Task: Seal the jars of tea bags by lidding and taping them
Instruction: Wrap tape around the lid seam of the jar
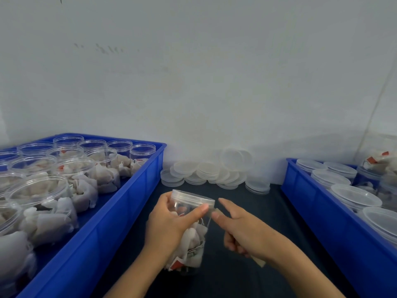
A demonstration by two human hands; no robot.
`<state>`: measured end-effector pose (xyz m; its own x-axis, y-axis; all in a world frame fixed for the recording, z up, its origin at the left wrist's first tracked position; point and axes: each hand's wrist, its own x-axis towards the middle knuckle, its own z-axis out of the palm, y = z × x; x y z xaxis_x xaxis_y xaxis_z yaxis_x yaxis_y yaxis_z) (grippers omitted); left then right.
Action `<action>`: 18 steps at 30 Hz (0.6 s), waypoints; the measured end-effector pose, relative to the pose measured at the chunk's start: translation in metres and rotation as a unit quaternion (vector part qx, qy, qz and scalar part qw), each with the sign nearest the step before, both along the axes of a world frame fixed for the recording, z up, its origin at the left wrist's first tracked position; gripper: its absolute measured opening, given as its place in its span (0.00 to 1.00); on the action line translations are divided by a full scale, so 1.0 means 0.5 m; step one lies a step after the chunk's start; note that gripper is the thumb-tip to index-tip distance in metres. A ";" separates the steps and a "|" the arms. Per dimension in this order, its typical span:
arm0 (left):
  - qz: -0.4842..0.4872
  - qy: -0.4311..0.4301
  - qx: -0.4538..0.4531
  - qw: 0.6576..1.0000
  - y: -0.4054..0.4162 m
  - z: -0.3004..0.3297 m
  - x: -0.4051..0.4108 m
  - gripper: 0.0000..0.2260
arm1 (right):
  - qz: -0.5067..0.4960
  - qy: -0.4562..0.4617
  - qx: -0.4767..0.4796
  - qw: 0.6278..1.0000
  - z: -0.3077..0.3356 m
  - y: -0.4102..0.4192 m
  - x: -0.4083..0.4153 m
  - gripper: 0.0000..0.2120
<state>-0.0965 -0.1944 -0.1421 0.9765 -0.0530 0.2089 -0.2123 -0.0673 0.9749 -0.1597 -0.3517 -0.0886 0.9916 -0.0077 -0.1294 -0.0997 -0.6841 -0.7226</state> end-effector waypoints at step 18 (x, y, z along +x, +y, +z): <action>-0.151 0.093 -0.116 0.977 0.023 0.012 0.005 0.30 | -0.037 -0.090 -0.101 0.990 0.005 -0.028 0.011 0.20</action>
<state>-0.0940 -0.1831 -0.1363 0.9457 -0.3176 0.0692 -0.0048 0.1993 0.9799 -0.1540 -0.3658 -0.0861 0.9941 -0.0898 0.0613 -0.0374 -0.8123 -0.5821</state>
